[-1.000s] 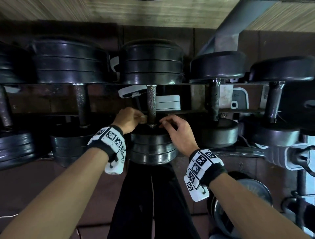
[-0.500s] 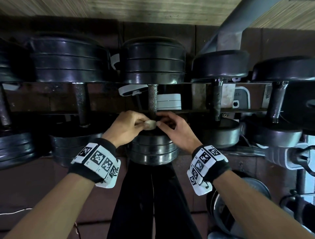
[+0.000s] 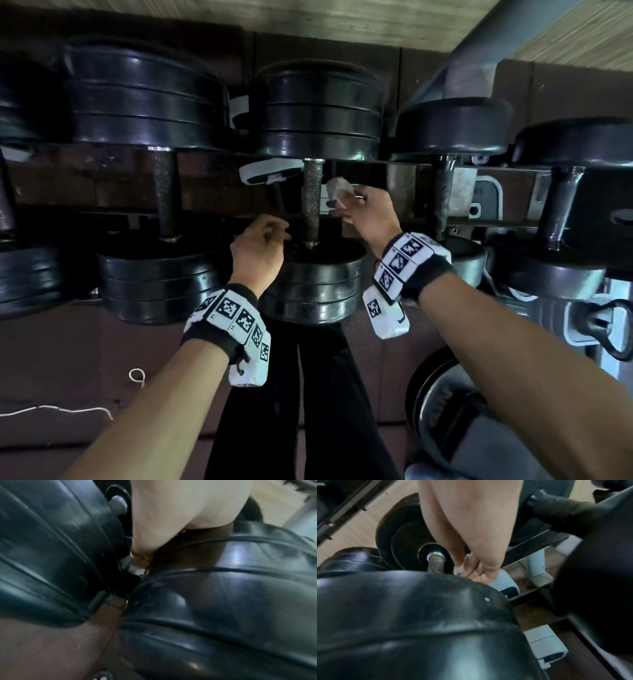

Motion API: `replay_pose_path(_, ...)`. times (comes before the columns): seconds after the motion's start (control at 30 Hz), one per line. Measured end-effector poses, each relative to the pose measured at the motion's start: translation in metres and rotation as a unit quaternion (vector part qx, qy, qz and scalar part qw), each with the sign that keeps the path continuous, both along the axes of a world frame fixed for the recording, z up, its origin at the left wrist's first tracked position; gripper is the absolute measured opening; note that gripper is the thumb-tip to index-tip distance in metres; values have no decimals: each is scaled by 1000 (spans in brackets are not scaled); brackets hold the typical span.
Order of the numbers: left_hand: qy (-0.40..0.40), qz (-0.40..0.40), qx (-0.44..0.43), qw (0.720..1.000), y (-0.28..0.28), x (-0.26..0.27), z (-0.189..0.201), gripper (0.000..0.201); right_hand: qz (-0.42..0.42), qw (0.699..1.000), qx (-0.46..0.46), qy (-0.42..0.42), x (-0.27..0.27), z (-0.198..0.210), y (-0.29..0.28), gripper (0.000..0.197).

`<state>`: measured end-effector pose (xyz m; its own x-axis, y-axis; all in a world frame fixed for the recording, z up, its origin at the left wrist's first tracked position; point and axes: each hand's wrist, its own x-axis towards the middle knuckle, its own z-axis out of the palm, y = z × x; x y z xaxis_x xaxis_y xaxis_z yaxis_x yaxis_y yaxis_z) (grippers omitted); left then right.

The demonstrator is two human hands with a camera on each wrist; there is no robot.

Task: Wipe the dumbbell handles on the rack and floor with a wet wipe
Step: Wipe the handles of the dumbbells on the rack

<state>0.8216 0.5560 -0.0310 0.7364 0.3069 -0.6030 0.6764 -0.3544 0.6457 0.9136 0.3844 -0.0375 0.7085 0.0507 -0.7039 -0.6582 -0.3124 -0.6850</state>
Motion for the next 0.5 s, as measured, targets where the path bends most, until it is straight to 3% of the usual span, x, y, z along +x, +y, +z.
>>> replay_pose_path(0.1,-7,1,2,1000,-1,0,-1,21,61,997,-34,-25,17,-9,18,31)
replay_pose_path(0.23,1,-6,0,1000,2,2,-2,31,82,994,-33,-59,33,-36,24,19)
replay_pose_path(0.3,9,0,5,1000,2,3,-2,32,85,992,-30,-86,33,-54,17,31)
replay_pose_path(0.5,20,35,-18,999,2,4,0,26,33,988,-63,-136,20,-19,28,17)
